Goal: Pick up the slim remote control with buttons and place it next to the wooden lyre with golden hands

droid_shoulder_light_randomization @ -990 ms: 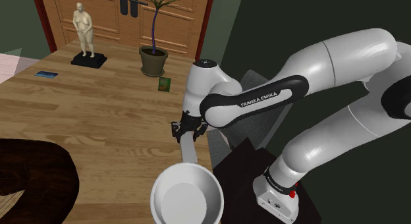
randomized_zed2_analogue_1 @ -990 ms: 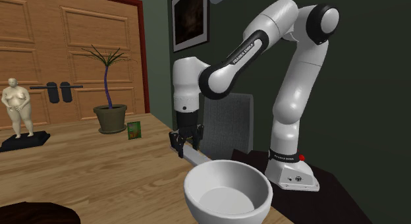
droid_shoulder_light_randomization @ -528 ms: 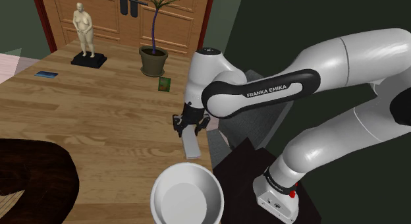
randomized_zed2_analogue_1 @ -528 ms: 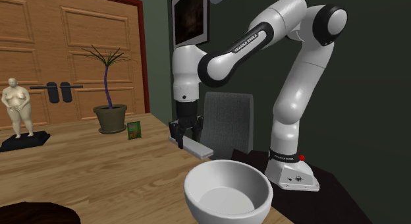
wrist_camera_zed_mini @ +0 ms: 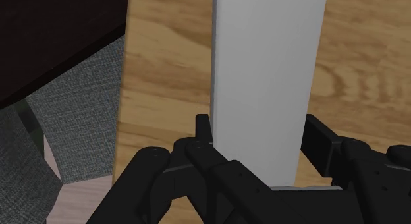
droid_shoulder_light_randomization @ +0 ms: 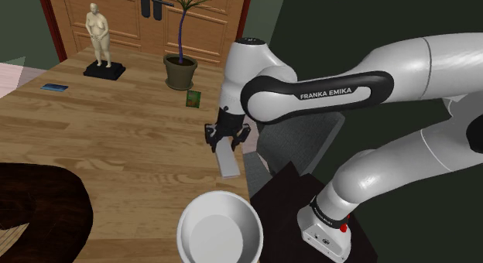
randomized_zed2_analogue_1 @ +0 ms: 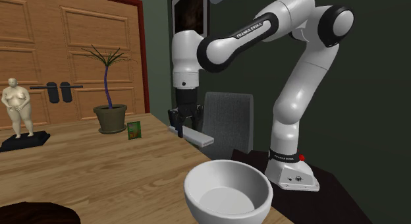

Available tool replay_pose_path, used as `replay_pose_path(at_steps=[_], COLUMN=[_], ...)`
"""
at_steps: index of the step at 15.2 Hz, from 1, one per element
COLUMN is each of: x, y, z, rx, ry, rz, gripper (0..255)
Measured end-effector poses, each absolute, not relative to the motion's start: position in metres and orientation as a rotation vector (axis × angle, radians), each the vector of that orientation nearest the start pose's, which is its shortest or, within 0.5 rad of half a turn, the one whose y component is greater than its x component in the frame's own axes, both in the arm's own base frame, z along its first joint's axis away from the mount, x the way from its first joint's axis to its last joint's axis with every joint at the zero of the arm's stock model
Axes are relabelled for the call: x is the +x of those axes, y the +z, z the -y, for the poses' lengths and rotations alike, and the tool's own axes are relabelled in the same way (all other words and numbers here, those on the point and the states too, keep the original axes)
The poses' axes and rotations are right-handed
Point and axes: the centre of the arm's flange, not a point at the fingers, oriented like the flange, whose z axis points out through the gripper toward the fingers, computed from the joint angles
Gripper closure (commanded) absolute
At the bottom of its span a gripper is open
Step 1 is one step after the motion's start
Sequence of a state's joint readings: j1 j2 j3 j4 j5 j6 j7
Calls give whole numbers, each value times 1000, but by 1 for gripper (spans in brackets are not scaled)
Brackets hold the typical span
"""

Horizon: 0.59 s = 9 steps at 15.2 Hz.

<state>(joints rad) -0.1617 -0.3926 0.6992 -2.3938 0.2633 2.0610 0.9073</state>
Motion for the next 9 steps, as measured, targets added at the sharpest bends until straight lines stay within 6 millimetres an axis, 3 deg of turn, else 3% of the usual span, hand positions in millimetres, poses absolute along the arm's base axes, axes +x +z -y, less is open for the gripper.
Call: replay_pose_path(at_steps=[9], x=[372], y=[474], z=[-247], rx=[-3048], ry=[-6], rz=[-839], gripper=[255])
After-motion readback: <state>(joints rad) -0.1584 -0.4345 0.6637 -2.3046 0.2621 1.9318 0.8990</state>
